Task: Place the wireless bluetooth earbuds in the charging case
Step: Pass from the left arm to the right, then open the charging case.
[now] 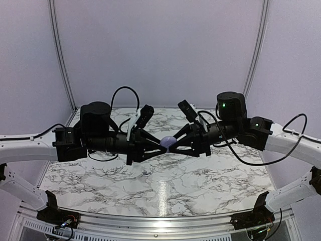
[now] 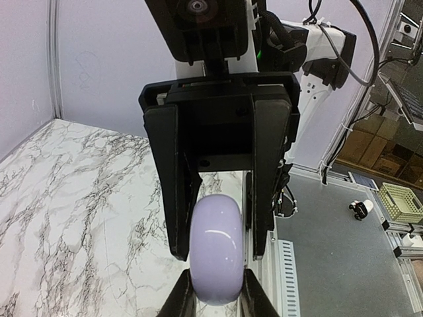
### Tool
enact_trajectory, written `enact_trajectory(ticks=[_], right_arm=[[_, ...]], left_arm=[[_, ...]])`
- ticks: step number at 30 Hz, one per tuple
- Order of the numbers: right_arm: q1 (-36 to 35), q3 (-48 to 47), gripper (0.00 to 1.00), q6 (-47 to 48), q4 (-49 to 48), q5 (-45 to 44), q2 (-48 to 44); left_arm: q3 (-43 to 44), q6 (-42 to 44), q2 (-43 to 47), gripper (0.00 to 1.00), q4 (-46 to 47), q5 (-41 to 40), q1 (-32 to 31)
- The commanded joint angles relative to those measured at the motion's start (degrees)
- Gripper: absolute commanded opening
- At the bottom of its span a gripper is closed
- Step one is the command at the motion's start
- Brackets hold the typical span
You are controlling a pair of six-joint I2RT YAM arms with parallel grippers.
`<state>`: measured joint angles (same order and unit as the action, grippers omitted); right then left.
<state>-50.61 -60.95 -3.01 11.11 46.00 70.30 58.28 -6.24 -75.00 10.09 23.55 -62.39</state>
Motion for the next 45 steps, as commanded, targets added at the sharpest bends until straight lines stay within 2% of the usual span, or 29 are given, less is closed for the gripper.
enact_trajectory(ticks=[1, 7, 15, 16, 17, 20, 22, 29, 45], right_arm=[[-0.5, -0.2, 0.38, -1.0, -2.3, 0.4, -0.2], [-0.5, -0.4, 0.35, -1.2, -2.9, 0.8, 0.0], [-0.5, -0.6, 0.22, -1.3, -3.0, 1.2, 0.4], [-0.4, -0.6, 0.20, -1.3, -3.0, 1.2, 0.3], [-0.5, -0.6, 0.18, -1.3, -3.1, 1.1, 0.3], [-0.5, -0.4, 0.14, -1.3, -3.0, 0.2, 0.0], [-0.4, -0.5, 0.12, -1.0, -2.6, -0.8, -0.1], [-0.4, -0.7, 0.10, 0.8, -1.6, -1.9, 0.6], [-0.5, -1.2, 0.09, 1.4, -1.0, -1.8, 1.1]], left_arm=[[-0.3, -0.6, 2.0, 0.10, 2.3, 0.8, 0.7], [-0.9, -1.0, 2.4, 0.09, 2.7, 0.7, 0.7], [-1.2, -1.1, 2.6, 0.11, 3.4, 0.7, 0.7], [-1.3, -1.1, 2.6, 0.14, 3.4, 0.4, 0.7], [-1.4, -1.1, 2.7, 0.20, 3.4, 0.1, 0.7], [-2.1, -0.9, 3.9, 0.49, 3.4, -0.3, 0.7], [-2.6, -0.8, 4.8, 0.59, 3.4, -1.4, 0.7], [-2.0, -1.2, 5.6, 0.63, 3.4, -5.4, 0.8], [1.6, -0.3, 1.6, 0.60, 0.4, -9.4, 0.8]])
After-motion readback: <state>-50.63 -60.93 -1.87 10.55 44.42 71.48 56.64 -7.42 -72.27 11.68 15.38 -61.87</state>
